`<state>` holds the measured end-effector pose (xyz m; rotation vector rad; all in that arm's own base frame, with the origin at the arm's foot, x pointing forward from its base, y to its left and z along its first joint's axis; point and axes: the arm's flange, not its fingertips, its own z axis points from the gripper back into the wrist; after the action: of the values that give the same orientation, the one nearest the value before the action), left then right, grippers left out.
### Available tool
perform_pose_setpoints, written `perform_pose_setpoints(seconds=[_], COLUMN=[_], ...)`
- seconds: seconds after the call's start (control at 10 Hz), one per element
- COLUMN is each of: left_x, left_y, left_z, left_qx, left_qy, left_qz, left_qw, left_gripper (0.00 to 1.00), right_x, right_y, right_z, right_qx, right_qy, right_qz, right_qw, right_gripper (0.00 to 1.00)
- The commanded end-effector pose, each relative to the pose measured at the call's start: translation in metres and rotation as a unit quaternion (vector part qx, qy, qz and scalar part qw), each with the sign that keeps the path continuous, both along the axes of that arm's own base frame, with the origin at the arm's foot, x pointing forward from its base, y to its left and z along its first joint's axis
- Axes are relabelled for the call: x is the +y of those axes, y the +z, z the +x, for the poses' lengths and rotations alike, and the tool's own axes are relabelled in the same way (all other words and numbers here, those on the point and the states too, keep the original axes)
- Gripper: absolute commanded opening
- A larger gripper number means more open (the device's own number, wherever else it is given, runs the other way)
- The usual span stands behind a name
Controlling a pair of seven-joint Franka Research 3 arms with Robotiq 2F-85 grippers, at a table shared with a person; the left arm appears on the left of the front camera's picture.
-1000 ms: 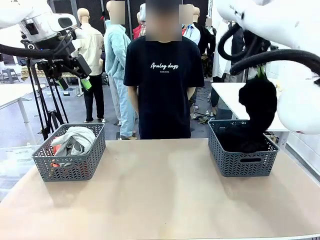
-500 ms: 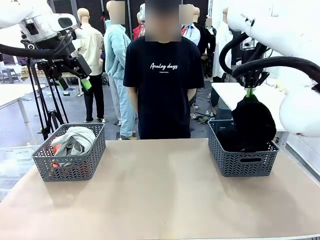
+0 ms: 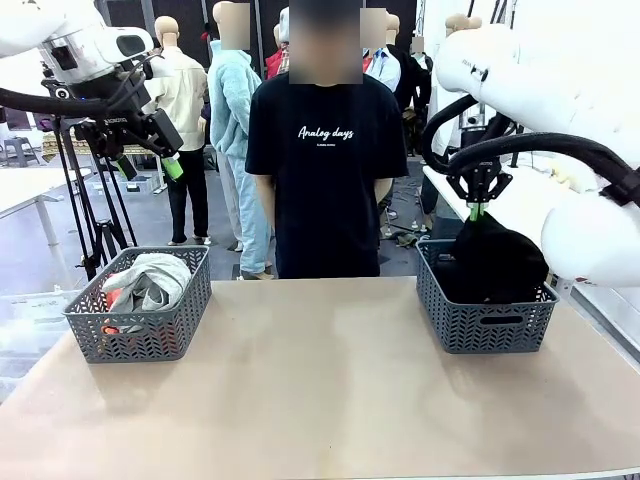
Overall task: Sort the tops and bottoms.
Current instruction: Sort the clothes according to human instructions.
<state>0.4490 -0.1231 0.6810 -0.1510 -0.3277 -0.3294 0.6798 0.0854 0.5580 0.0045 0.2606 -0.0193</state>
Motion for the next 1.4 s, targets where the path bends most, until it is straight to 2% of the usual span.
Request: perform_pose_setpoints(seconds=[0.0, 0.1, 0.2, 0.3, 0.5, 0.7, 0.8, 1.3], left_x=[0.003, 0.003, 0.003, 0.003, 0.003, 0.003, 0.003, 0.003], left_y=[-0.001, -0.001, -0.001, -0.001, -0.001, -0.001, -0.001, -0.001], left_z=[-0.003, -0.003, -0.003, -0.003, -0.003, -0.003, -0.003, -0.003], left_qx=[-0.001, -0.001, -0.001, -0.001, -0.001, -0.001, -0.001, -0.001], left_qy=[-0.004, -0.004, -0.004, -0.004, -0.004, -0.004, -0.004, -0.004], left_qz=[0.0, 0.0, 0.0, 0.0, 0.0, 0.0, 0.0, 0.0], left_qw=[1.0, 1.0, 1.0, 1.0, 1.0, 1.0, 1.0, 1.0], left_gripper=[1.0, 1.0, 1.0, 1.0, 1.0, 1.0, 1.0, 1.0], right_x=[0.001, 0.0, -0.004, -0.002, 0.009, 0.012, 0.012, 0.016], right_y=[0.013, 0.0, -0.01, -0.033, -0.081, -0.083, -0.082, -0.06], right_z=[-0.003, 0.0, 0.013, 0.031, 0.053, 0.054, 0.054, 0.034], right_qx=[-0.015, 0.0, 0.034, 0.054, 0.102, 0.096, 0.098, 0.035], right_qy=[0.001, 0.0, 0.015, 0.024, 0.026, 0.029, 0.027, 0.033], right_qz=[0.003, 0.0, 0.023, 0.048, 0.046, 0.03, 0.027, 0.009], right_qw=[1.0, 1.0, 0.999, 0.997, 0.993, 0.994, 0.994, 0.999], right_gripper=[0.0, 0.0, 0.0, 0.0, 0.0, 0.0, 0.04, 0.97])
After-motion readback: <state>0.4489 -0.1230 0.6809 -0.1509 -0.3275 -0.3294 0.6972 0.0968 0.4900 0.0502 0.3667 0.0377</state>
